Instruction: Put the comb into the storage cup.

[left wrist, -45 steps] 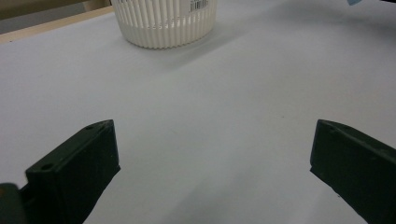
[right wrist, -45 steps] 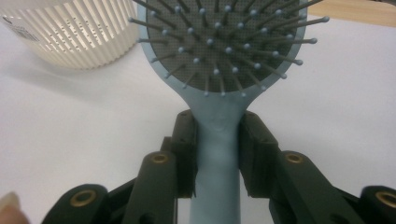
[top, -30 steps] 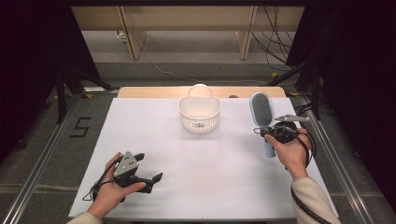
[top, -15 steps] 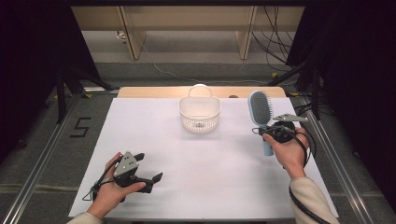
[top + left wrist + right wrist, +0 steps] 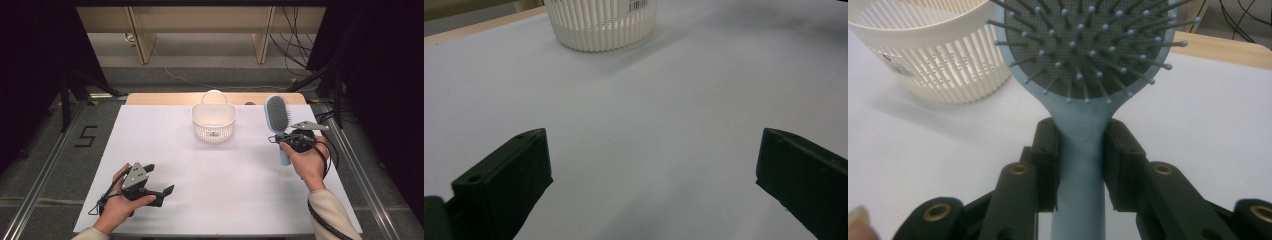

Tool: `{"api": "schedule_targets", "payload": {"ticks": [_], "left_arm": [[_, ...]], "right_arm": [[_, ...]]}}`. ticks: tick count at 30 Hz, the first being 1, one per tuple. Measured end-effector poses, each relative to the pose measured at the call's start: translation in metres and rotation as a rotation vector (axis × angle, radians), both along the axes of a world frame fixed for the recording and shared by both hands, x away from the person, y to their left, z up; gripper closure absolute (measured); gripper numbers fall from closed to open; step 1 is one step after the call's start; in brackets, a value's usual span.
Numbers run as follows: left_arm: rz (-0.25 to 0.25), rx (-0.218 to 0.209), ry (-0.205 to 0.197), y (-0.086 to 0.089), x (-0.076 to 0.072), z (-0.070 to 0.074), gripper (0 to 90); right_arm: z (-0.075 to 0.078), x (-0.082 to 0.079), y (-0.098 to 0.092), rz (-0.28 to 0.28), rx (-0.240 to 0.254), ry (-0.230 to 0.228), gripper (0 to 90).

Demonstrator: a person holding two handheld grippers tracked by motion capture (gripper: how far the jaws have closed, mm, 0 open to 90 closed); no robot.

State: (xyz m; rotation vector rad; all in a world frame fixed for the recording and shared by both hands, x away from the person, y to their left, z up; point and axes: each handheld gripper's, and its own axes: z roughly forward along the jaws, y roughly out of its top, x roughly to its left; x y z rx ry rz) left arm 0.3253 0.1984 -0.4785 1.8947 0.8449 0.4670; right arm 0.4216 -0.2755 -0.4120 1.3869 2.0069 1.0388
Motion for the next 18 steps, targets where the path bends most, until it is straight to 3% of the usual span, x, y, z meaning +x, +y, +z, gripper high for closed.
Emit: {"api": "schedule_targets", "payload": {"ticks": [18], "left_arm": [[0.000, 0.001, 0.002, -0.0001, 0.0001, -0.0003, 0.8]], "right_arm": [[0.0023, 0.0011, 0.0046, 0.007, 0.012, -0.017, 70.6]]}}
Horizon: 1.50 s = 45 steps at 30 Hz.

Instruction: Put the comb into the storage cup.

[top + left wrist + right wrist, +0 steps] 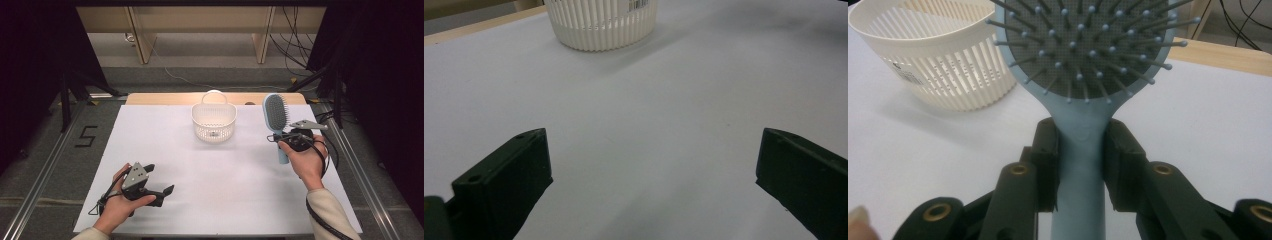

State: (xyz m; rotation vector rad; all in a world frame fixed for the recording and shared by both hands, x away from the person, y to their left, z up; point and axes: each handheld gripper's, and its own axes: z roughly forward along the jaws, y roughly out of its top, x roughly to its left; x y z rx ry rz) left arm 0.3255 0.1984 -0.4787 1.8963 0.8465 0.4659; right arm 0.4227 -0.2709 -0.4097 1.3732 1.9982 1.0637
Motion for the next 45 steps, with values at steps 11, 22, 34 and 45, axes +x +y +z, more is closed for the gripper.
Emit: {"api": "schedule_targets", "payload": {"ticks": [11, 22, 34, 45], "left_arm": [[0.001, 0.000, -0.001, 0.000, 0.000, 0.000, 0.8], [0.000, 0.001, -0.001, 0.000, 0.000, 0.000, 0.9], [0.000, 0.001, -0.002, 0.000, 0.000, 0.000, 0.9], [0.001, 0.001, -0.002, 0.000, 0.000, 0.000, 0.9]], "right_arm": [[0.001, 0.001, 0.003, 0.002, 0.002, -0.006, 70.6], [0.003, 0.001, 0.008, 0.009, 0.003, -0.027, 70.6], [0.007, 0.003, 0.016, 0.020, 0.007, -0.045, 70.6], [0.008, 0.005, 0.021, 0.026, 0.009, -0.061, 70.6]]}}
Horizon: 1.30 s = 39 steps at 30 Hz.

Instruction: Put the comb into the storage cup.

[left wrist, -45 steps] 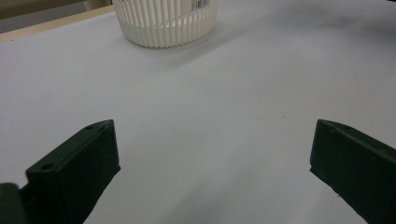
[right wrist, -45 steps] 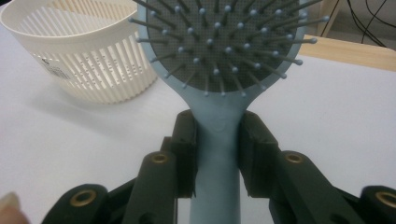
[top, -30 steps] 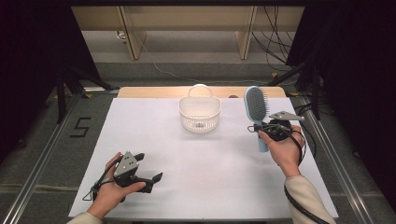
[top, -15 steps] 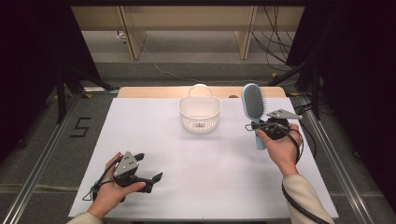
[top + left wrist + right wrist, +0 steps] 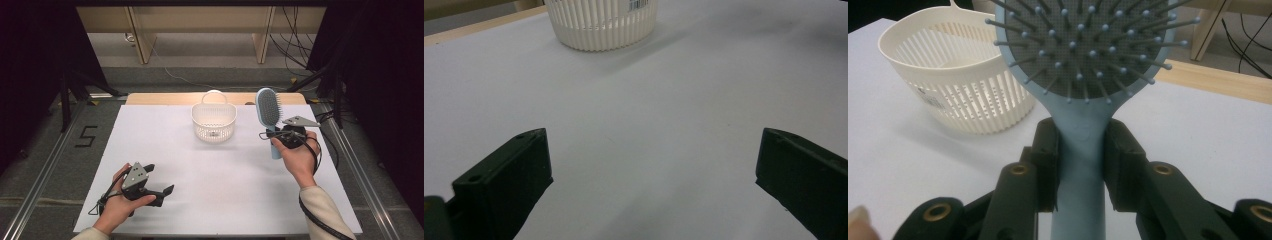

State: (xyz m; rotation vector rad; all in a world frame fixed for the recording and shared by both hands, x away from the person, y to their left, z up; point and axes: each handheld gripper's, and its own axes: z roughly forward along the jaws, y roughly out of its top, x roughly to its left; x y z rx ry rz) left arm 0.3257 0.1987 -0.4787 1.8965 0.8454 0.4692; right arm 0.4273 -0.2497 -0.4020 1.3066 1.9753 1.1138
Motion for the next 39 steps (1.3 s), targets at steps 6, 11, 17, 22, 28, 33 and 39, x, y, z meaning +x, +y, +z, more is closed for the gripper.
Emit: {"api": "schedule_targets", "payload": {"ticks": [6, 11, 17, 22, 28, 33, 39], "left_arm": [[0.000, -0.002, 0.003, -0.0003, -0.0003, -0.0001, 0.9], [-0.002, -0.001, -0.002, 0.0002, -0.0002, 0.0004, 0.9], [-0.001, -0.004, 0.001, -0.0001, -0.0006, 0.0004, 0.9], [-0.002, -0.004, 0.001, -0.0004, -0.0005, 0.0004, 0.9], [-0.001, -0.005, 0.001, 0.0000, -0.0006, 0.0004, 0.9], [-0.002, -0.005, 0.002, -0.0005, -0.0007, 0.0003, 0.9], [-0.003, -0.005, 0.002, -0.0006, -0.0007, 0.0004, 0.9]], "right_arm": [[0.0001, 0.0001, 0.0012, 0.002, -0.002, -0.003, 70.6], [0.0000, 0.0008, 0.0022, 0.005, 0.000, -0.003, 70.6], [0.0015, 0.0008, 0.0032, 0.003, 0.004, -0.013, 70.6], [0.0030, 0.0010, 0.0049, 0.002, 0.011, -0.019, 70.6], [0.0035, 0.0020, 0.0074, 0.005, 0.015, -0.021, 70.6], [0.0049, 0.0022, 0.0085, 0.007, 0.017, -0.028, 70.6], [0.0053, 0.0028, 0.0093, 0.007, 0.017, -0.033, 70.6]]}}
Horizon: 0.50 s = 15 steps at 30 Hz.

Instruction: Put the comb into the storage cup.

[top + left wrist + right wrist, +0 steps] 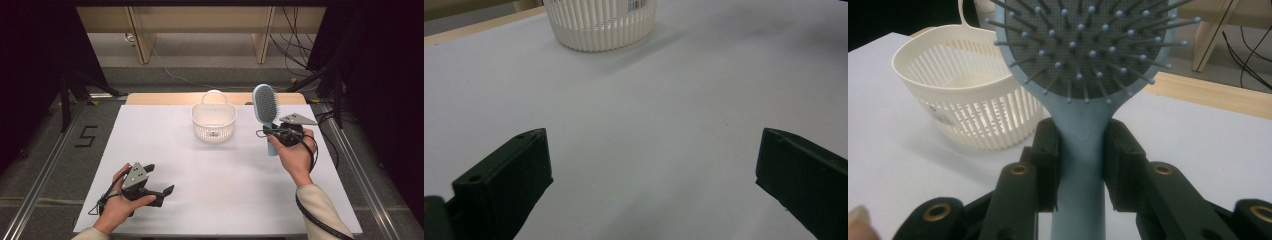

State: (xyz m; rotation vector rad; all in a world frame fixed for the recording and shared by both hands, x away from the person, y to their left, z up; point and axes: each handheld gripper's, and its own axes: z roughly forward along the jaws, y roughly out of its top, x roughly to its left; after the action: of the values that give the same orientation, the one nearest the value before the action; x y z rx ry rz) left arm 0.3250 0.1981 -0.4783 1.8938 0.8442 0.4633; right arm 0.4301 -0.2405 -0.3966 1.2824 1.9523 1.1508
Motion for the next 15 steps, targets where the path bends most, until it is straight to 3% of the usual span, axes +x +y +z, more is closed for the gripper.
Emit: {"api": "schedule_targets", "payload": {"ticks": [15], "left_arm": [[0.002, 0.002, -0.001, 0.0004, 0.0004, 0.0001, 1.0]], "right_arm": [[0.0028, 0.0010, 0.0052, 0.008, 0.014, -0.014, 70.6]]}}
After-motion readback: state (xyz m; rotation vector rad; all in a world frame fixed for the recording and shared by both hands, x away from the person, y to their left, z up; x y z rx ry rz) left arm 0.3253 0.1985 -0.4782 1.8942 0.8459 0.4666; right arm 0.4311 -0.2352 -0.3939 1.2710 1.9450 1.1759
